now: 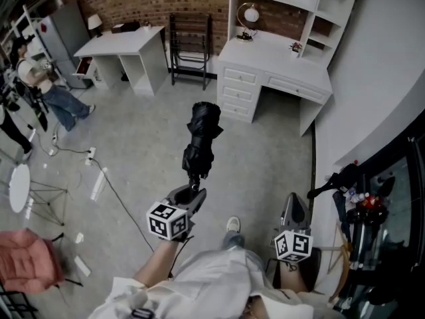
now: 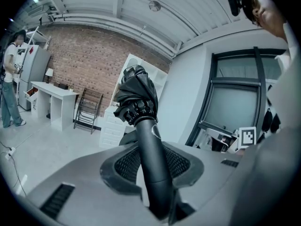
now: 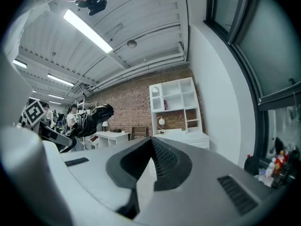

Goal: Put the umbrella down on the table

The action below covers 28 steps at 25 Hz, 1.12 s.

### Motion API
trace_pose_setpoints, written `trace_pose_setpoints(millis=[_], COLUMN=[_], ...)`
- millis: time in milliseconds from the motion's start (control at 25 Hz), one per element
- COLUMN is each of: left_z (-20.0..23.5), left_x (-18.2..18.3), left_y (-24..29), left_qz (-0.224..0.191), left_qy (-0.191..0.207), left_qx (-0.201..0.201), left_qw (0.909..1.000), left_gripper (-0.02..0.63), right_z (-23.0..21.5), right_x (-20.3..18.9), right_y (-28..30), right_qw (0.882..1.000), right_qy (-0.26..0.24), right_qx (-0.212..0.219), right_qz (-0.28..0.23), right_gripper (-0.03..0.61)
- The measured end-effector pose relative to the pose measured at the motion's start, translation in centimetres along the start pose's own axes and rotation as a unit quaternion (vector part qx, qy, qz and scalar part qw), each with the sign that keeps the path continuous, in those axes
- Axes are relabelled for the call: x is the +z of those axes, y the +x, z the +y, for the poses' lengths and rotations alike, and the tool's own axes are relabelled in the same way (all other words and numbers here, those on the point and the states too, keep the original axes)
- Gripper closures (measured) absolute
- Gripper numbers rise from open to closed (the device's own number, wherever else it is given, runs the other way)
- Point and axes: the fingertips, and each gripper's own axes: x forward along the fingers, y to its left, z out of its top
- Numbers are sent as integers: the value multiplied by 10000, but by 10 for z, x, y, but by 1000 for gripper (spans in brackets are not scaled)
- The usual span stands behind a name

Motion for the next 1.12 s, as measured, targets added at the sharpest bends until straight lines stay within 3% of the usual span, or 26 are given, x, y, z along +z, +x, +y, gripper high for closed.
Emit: trace_pose_setpoints(millis=[640,1120], left_z=[22,22], left_x=[74,96], left_y=[166,227], left_qz=[105,78], left_qy=[-130,-98], left_qx=[20,201], left_qw=[9999,9997], left_gripper=[471,471], right_z=[-87,-130], right_x=[21,16], right_y=[157,217], right_qw=[9999,9992], right_qy=[39,144], right_qx=[123,360], right_qz=[31,32], right_gripper=[560,560])
